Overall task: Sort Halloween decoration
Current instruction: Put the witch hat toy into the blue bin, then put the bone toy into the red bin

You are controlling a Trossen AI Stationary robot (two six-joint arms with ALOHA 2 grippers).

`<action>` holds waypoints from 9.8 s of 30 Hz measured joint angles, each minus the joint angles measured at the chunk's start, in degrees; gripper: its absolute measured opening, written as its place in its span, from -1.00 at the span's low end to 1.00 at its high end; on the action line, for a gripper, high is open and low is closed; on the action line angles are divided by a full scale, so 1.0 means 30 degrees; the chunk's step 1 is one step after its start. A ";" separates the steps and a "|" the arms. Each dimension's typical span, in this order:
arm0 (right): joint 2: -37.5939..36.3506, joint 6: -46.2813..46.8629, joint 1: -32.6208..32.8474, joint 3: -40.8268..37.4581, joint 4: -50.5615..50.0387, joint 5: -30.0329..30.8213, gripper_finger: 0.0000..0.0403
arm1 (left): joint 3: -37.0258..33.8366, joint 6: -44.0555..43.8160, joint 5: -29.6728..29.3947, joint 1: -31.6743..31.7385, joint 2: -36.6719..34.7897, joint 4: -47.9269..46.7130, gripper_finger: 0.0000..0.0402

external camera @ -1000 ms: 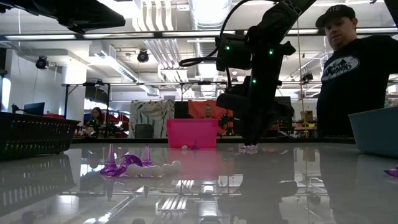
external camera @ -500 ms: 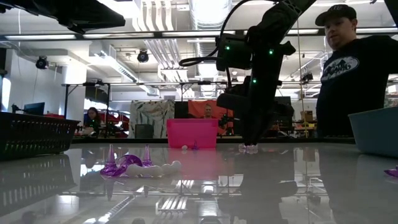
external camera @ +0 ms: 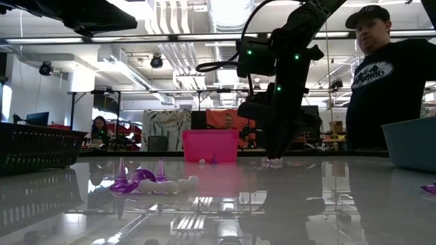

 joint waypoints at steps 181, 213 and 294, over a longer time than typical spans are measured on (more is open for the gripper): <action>-0.6617 -0.4028 0.4210 -0.4182 0.5207 0.3355 -0.57 | 0.2215 0.1758 0.0510 0.0280 0.6696 0.7421 -0.47; -0.2420 0.3367 0.1202 -0.4065 0.4180 0.0531 -0.66 | 0.2132 0.3921 0.0350 0.0333 0.3607 0.5115 -0.47; -0.1629 -2.1010 -0.3047 0.1857 0.7036 -0.2168 -0.96 | 0.2040 -0.0180 0.0357 0.0219 0.3650 0.4401 -0.47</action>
